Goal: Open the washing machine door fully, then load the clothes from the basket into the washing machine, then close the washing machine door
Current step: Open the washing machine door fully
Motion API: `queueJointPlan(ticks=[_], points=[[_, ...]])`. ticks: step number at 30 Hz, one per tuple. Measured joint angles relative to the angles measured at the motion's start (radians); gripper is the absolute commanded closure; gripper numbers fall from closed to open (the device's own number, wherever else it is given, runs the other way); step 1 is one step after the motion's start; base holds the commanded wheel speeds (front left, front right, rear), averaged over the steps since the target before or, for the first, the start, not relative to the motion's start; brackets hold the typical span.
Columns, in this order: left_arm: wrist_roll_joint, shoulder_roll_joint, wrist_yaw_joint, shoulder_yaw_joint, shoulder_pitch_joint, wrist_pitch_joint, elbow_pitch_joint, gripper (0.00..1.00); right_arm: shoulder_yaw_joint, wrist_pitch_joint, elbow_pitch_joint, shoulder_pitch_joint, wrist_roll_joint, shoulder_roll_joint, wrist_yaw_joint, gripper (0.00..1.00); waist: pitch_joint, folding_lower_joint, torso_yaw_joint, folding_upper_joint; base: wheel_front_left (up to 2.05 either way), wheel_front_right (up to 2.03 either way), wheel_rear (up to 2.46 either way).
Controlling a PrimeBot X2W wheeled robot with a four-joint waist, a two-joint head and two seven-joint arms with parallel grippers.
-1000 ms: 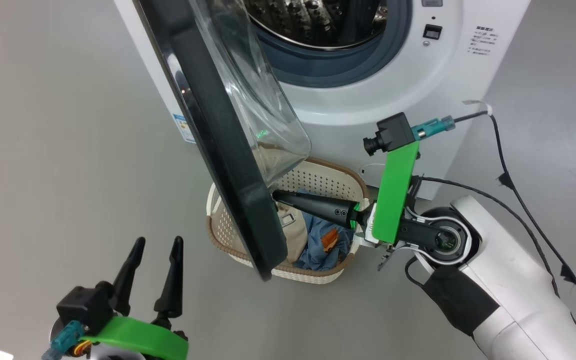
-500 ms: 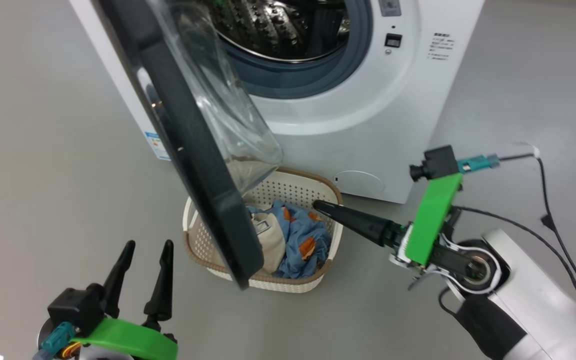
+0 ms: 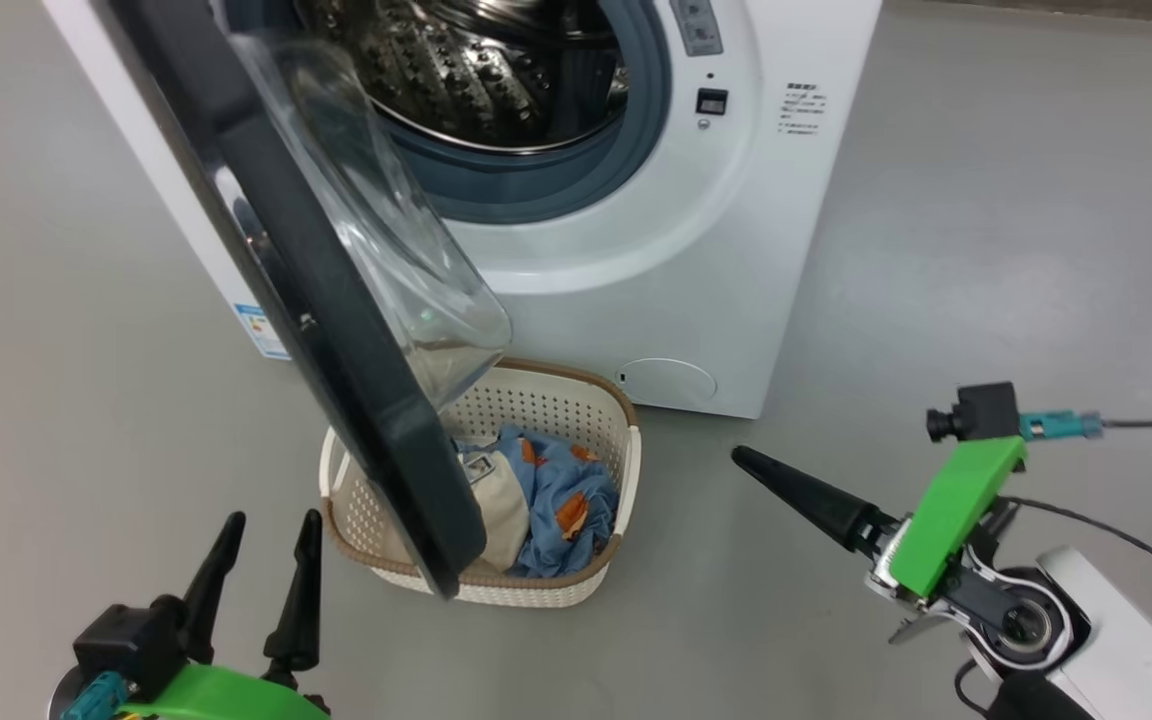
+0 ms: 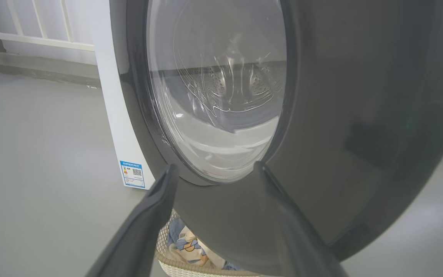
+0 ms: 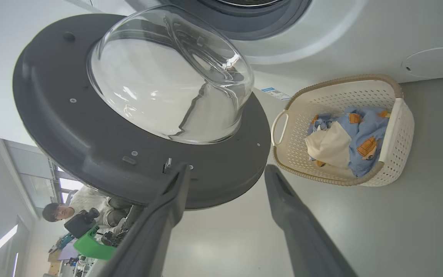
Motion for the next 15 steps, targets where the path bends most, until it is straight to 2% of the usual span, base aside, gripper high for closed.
queueJointPlan(ticks=[15], points=[[0.0, 0.017, 0.0, 0.012, 0.039, 0.0, -0.003, 0.0, 0.03, -0.219, 0.008, 0.151, -0.064, -0.102, 0.0, 0.0, -0.029, 0.0, -0.061, 0.0, 0.0, 0.0, 0.0]])
